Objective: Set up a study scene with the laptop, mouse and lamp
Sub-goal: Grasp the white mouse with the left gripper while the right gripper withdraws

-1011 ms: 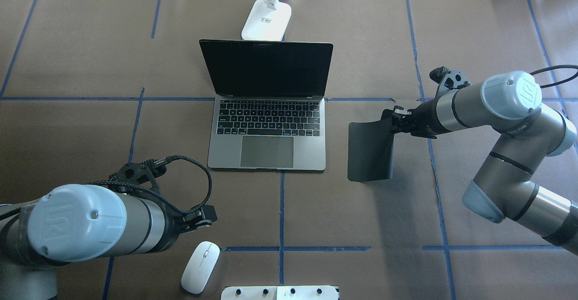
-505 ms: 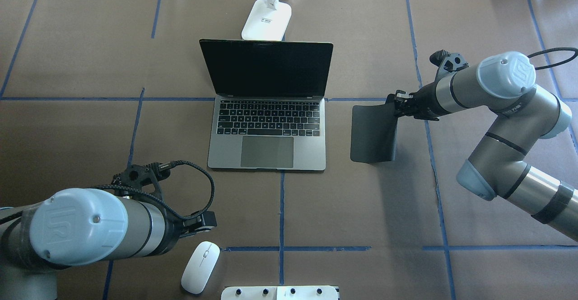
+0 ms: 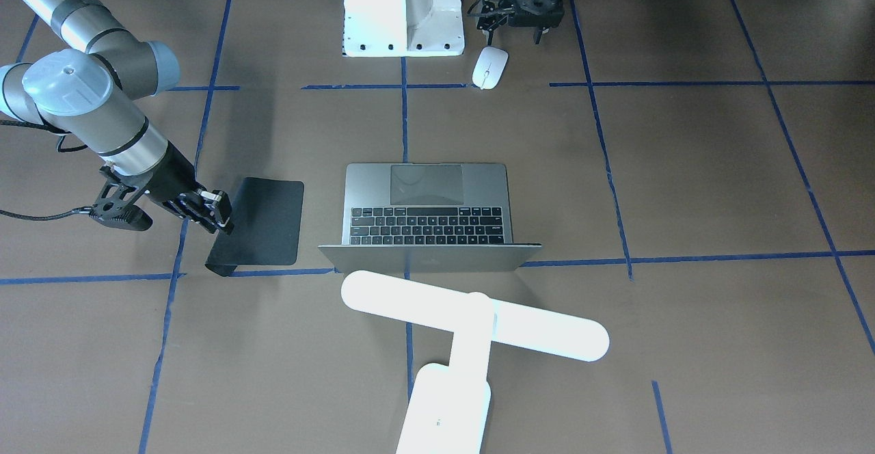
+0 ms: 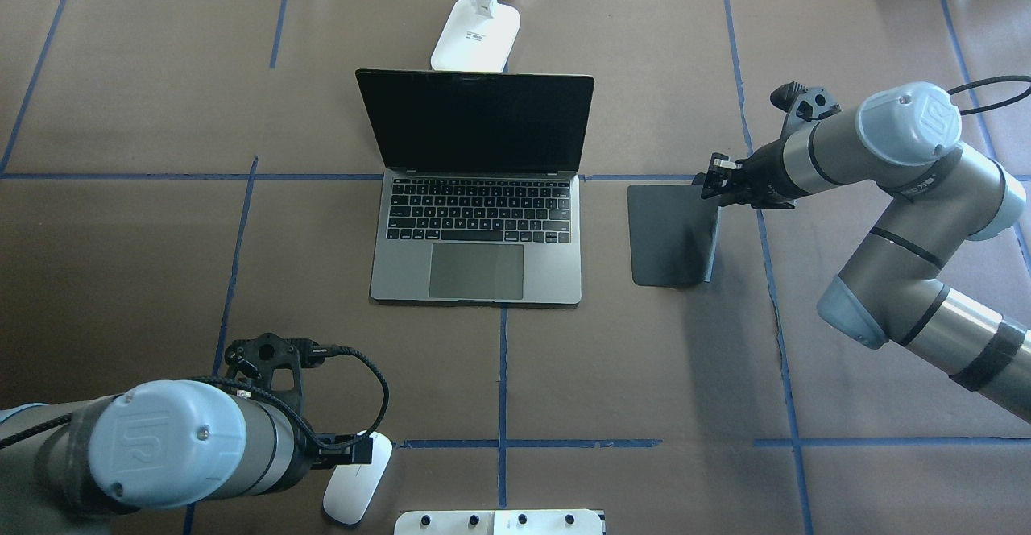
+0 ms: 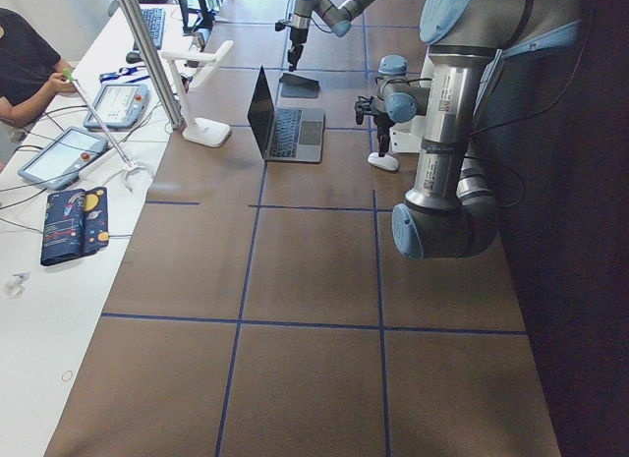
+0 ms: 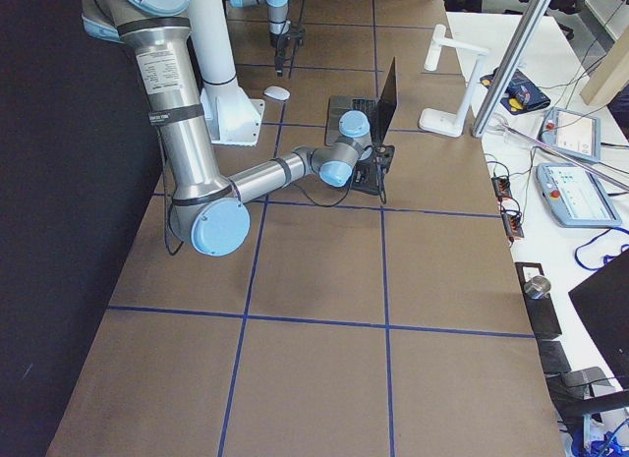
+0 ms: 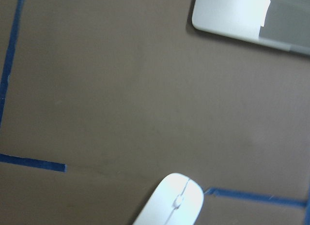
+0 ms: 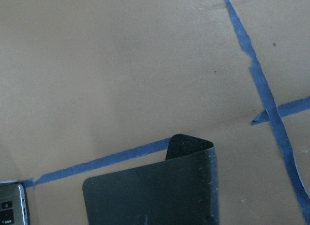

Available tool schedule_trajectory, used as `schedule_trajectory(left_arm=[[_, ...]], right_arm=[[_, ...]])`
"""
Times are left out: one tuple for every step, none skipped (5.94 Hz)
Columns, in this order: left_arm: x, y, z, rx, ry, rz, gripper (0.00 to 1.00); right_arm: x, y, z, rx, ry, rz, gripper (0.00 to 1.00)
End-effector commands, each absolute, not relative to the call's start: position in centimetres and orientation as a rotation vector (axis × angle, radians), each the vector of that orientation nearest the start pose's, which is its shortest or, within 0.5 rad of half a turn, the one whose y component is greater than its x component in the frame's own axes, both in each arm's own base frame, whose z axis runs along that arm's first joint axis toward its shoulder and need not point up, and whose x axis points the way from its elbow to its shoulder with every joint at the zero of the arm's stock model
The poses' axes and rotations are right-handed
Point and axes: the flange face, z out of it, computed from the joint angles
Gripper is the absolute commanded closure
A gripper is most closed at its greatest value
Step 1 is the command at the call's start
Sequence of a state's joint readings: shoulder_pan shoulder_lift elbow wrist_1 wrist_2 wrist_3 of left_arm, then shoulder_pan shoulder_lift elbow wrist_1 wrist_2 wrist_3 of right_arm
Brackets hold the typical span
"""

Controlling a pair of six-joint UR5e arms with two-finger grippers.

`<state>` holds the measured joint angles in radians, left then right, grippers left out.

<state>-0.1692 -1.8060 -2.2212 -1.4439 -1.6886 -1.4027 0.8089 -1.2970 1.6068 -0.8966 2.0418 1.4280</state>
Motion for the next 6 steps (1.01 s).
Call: schedule_trajectory(left_arm=[[47.6, -19.6, 28.6, 0.129, 0.729, 0.297, 0.01], [48.6, -19.4, 29.2, 0.136, 0.742, 0.314, 0.01], [50.2, -19.6, 29.8, 0.18, 0.804, 0.309, 0.01], [52.1, -19.7, 31.0, 0.22, 0.844, 0.305, 0.01], [51.7, -19.7, 30.5, 0.224, 0.86, 0.304, 0.01], [52.0, -19.5, 31.4, 0.218, 0.842, 0.308, 0.01]], right_arm=[[-35.2, -51.1, 41.1, 0.057, -1.083, 0.366, 0.0], [-34.0, -50.5, 39.6, 0.076, -1.11, 0.361, 0.0], [-32.8, -50.6, 39.1, 0.064, -1.125, 0.359, 0.0], [-32.9, -50.6, 39.1, 0.062, -1.124, 0.359, 0.0], [-32.7, -50.6, 38.9, 0.065, -1.129, 0.357, 0.0], [-32.7, -50.5, 38.8, 0.066, -1.13, 0.356, 0.0]])
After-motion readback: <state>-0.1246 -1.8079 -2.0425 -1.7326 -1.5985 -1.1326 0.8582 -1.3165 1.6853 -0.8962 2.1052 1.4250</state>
